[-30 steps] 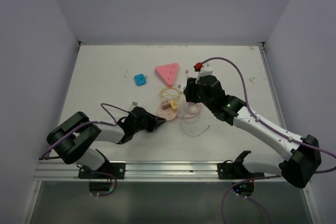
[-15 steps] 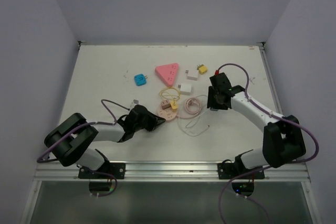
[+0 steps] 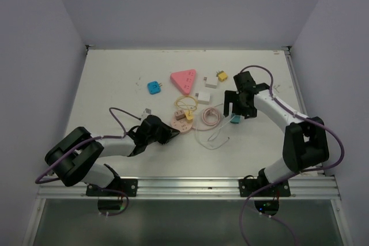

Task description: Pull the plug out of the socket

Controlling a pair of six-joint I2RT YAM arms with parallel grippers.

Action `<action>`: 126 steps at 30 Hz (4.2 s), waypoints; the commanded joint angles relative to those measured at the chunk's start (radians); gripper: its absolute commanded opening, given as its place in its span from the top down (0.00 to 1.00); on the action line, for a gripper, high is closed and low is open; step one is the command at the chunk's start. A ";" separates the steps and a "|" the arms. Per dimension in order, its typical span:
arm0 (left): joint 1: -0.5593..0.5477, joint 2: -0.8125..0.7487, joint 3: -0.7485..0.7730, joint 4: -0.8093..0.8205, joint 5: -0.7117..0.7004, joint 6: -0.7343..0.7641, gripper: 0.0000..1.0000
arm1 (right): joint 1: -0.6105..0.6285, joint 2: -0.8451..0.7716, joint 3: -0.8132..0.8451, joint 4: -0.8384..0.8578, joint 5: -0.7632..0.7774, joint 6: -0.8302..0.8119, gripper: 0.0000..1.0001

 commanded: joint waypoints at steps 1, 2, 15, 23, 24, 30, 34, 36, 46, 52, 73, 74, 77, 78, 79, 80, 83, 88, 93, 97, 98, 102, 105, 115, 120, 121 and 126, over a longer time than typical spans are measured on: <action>0.016 0.051 -0.043 -0.283 -0.077 0.086 0.90 | -0.001 -0.031 0.042 -0.081 -0.041 -0.038 0.09; 0.016 0.051 -0.042 -0.284 -0.076 0.088 0.90 | -0.002 -0.047 0.038 -0.086 -0.044 -0.043 0.06; 0.016 0.032 -0.047 -0.264 -0.076 0.102 0.88 | -0.001 -0.236 0.098 -0.193 0.014 -0.053 0.02; 0.015 0.039 -0.050 -0.255 -0.065 0.103 0.88 | -0.002 -0.440 0.004 -0.209 0.094 -0.038 0.01; 0.016 0.033 -0.051 -0.255 -0.066 0.103 0.88 | -0.001 -0.457 -0.002 -0.212 0.111 -0.038 0.01; 0.016 0.024 -0.054 -0.255 -0.065 0.102 0.87 | -0.001 -0.613 -0.031 -0.106 0.060 -0.081 0.01; 0.016 0.013 -0.051 -0.263 -0.060 0.105 0.86 | 0.008 -0.620 -0.073 0.012 -0.133 -0.092 0.02; 0.016 -0.002 -0.051 -0.273 -0.060 0.105 0.84 | 0.052 -0.594 -0.096 0.094 -0.184 -0.078 0.02; 0.016 -0.166 0.025 -0.414 -0.134 0.178 0.58 | 0.372 -0.373 -0.113 0.398 -0.049 -0.102 0.06; 0.024 -0.205 0.084 -0.439 -0.191 0.258 0.45 | 0.455 -0.223 -0.110 0.529 -0.012 -0.127 0.12; 0.075 0.018 0.153 -0.252 -0.048 0.392 0.45 | 0.577 0.049 -0.085 0.681 0.137 -0.066 0.30; 0.073 0.022 0.148 -0.253 -0.048 0.390 0.46 | 0.579 0.067 -0.085 0.685 0.138 -0.063 0.31; 0.073 0.030 0.133 -0.253 -0.045 0.381 0.47 | 0.587 0.087 -0.079 0.704 0.167 -0.059 0.35; 0.075 0.038 0.125 -0.255 -0.043 0.376 0.47 | 0.588 0.098 -0.077 0.710 0.178 -0.059 0.37; 0.073 0.041 0.122 -0.255 -0.042 0.375 0.48 | 0.588 0.104 -0.076 0.712 0.184 -0.059 0.37; 0.075 0.050 0.118 -0.255 -0.043 0.373 0.48 | 0.588 0.109 -0.074 0.710 0.193 -0.059 0.39; 0.073 0.064 0.107 -0.259 -0.036 0.362 0.50 | 0.591 0.123 -0.071 0.739 0.204 -0.061 0.43; 0.073 0.082 0.101 -0.278 -0.034 0.353 0.51 | 0.599 0.159 -0.053 0.755 0.217 -0.059 0.57; 0.073 0.105 0.108 -0.330 -0.048 0.349 0.53 | 0.608 0.178 -0.027 0.732 0.227 -0.049 0.96; 0.072 0.125 0.110 -0.385 -0.056 0.341 0.55 | 0.613 0.146 -0.014 0.687 0.244 -0.030 1.00; 0.070 0.136 0.108 -0.393 -0.056 0.335 0.56 | 0.614 0.123 -0.014 0.676 0.249 -0.026 1.00; 0.065 0.163 0.115 -0.436 -0.077 0.318 0.60 | 0.614 0.069 -0.022 0.672 0.255 -0.006 1.00; 0.053 0.185 0.131 -0.482 -0.103 0.315 0.61 | 0.613 0.034 -0.019 0.672 0.253 0.006 1.00; -0.004 0.278 0.193 -0.574 -0.152 0.295 0.64 | 0.614 -0.032 0.001 0.659 0.318 0.080 1.00; -0.028 0.321 0.236 -0.609 -0.165 0.290 0.65 | 0.617 -0.037 0.007 0.673 0.333 0.092 1.00; -0.030 0.334 0.242 -0.626 -0.168 0.290 0.65 | 0.622 -0.031 0.010 0.676 0.344 0.088 1.00; -0.039 0.329 0.268 -0.652 -0.175 0.286 0.67 | 0.669 0.057 0.016 0.692 0.385 0.053 1.00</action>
